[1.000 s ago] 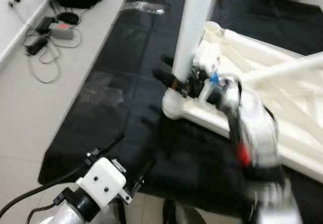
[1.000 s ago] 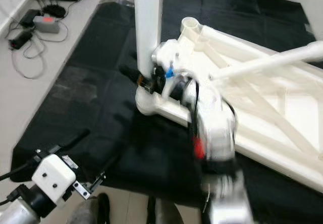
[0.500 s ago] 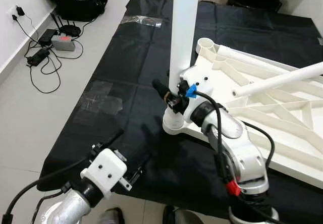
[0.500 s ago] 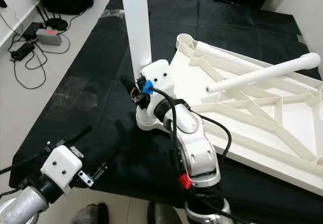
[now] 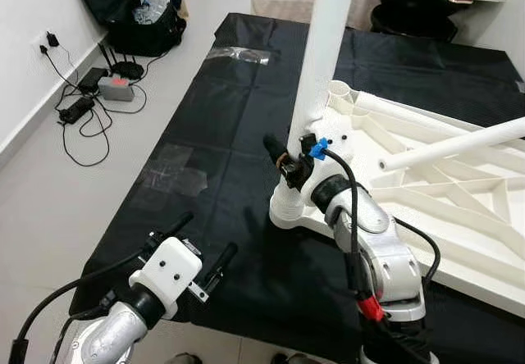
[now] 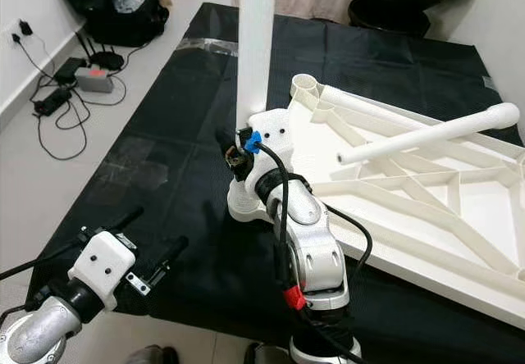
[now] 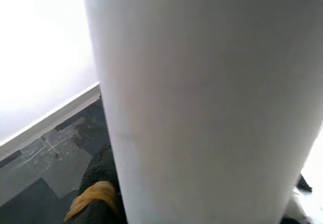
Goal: Building children table
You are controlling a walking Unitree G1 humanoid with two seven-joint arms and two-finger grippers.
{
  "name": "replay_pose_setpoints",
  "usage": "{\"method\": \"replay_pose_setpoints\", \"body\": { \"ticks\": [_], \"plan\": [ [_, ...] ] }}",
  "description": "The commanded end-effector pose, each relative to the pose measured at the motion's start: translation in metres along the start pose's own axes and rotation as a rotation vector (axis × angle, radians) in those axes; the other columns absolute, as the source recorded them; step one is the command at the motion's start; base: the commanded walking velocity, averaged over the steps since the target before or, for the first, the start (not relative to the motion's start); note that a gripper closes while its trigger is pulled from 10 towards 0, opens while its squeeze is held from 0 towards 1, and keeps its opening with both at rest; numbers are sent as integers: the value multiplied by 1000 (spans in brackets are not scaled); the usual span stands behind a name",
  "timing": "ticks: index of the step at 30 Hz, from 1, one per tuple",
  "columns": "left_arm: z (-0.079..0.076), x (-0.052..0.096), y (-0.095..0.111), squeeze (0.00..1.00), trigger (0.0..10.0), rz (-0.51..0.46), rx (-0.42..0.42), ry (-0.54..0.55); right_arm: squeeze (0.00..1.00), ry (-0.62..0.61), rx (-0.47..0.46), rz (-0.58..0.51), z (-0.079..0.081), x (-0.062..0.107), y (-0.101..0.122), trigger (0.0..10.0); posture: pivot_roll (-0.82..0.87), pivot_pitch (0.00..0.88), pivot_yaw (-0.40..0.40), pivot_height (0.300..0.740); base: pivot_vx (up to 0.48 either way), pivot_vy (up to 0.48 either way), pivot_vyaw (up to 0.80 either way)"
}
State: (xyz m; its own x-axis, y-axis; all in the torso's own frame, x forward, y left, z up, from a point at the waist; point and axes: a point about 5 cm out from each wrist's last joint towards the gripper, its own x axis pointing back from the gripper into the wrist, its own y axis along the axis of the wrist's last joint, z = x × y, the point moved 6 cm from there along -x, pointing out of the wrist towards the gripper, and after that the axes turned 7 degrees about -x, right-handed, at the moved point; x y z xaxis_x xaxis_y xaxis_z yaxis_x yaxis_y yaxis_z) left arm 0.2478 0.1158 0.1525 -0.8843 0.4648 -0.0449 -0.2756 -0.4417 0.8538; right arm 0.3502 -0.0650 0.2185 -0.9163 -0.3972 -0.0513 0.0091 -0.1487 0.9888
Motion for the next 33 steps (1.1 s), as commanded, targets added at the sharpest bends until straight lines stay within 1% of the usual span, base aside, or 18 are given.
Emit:
{"method": "replay_pose_setpoints", "body": {
  "ticks": [1, 7, 8, 9, 14, 21, 25, 33],
  "plan": [
    [-4, 2, -4, 0, 10000, 14, 0, -11, 0, -83, -55, 89, -19, 5, -26, 10000, 26, 136, -51, 740, 0, 0, 0],
    [-3, 2, -6, 0, 10000, 12, -9, -5, 0, -125, -96, 67, -20, 9, -28, 10000, 32, 136, -47, 740, 0, 0, 0],
    [-2, 2, -6, 0, 10000, 8, -14, 1, 0, -151, -122, 42, -19, 18, -31, 10000, 30, 139, -43, 740, 0, 0, 0],
    [-2, 1, -7, 0, 10000, 6, -15, 2, 0, -159, -132, 32, -18, 21, -32, 10000, 30, 139, -43, 740, 0, 0, 0],
    [-2, 1, -8, 0, 10000, 2, -20, 3, 0, -179, -153, 20, -15, 26, -38, 10000, 28, 139, -38, 740, 0, 0, 0],
    [0, 1, -10, 0, 10000, 3, -29, 6, 0, -222, -178, 0, -15, 27, -41, 10000, 31, 133, -31, 740, 0, 0, 0],
    [2, 0, -12, 0, 10000, 5, -39, 11, 0, -247, -232, -32, -13, 24, -39, 10000, 34, 125, -29, 740, 0, 0, 0],
    [3, -2, -15, 0, 10000, 6, -49, 14, 0, -266, -232, -47, -11, 23, -40, 10000, 34, 113, -20, 740, 0, 0, 0]
  ]
}}
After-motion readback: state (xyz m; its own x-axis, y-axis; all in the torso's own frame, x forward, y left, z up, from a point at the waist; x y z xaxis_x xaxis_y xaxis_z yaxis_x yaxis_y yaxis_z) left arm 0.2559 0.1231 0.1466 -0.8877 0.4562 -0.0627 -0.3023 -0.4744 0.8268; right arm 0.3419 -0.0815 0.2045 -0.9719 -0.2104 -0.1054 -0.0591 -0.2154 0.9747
